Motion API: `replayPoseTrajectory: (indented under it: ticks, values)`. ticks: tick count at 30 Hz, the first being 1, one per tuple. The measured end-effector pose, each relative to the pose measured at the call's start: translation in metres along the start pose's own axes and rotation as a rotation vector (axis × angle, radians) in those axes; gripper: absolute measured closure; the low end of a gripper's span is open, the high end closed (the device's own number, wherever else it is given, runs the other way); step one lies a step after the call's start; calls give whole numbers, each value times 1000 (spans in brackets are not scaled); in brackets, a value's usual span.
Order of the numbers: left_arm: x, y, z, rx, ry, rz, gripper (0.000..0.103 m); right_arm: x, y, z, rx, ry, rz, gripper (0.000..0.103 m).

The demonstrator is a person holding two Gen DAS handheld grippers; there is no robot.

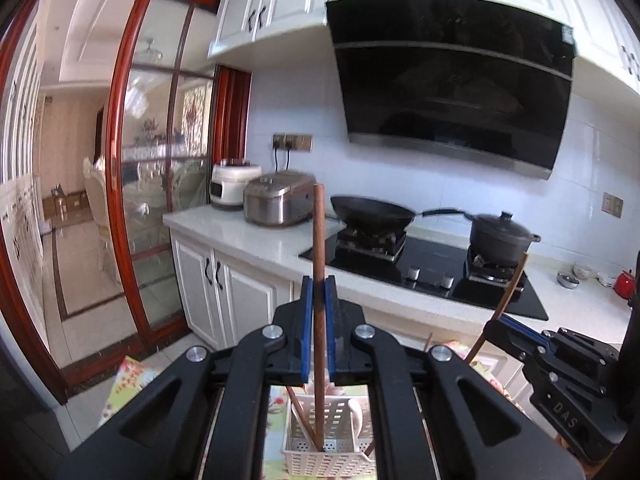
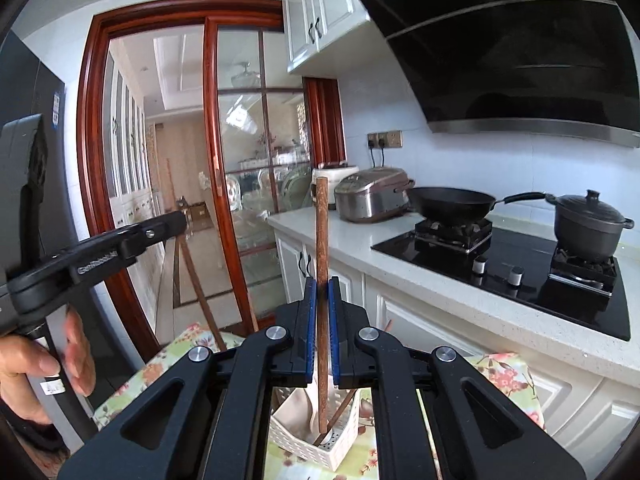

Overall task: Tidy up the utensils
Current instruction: 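Lift both chopsticks and lower them into the white caddy with both grippers, then move both grippers back down over the remaining brown chopsticks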

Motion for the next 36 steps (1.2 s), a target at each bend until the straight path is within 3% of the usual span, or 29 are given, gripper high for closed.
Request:
replayPoseTrajectory:
  ticks: [6, 12, 15, 17, 21, 29, 36]
  values:
    - [-48, -32, 11, -16, 0, 145, 97, -51, -28, 0, 33, -8, 164, 97]
    - [-84, -73, 35, 44, 24, 276, 96, -90, -59, 2, 27, -6, 289, 95]
    - [-86, -84, 47, 71, 37, 278, 78, -93, -64, 3, 24, -15, 297, 81]
    - [-79, -88, 55, 92, 52, 252, 60, -89, -64, 1, 8, -17, 277, 67]
    - [-56, -95, 71, 122, 86, 213, 53, -78, -61, -5, 5, -17, 238, 67]
    - [0, -129, 87, 143, 161, 182, 22, -41, -82, -10, -23, -15, 226, 67]
    - [56, -184, 74, 138, 168, 185, 16, -4, -131, -2, -58, 9, 257, 67]
Point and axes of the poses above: each gripper's, at about its wrist camera, not at the fingertips, and x roughly against the way its jaws point, z to its left, y to its top, the point moved 1 cm from there along -x, roughly the way its jaws point, and after that the axes turned 2 degrees about z, right-handed, at the moved point
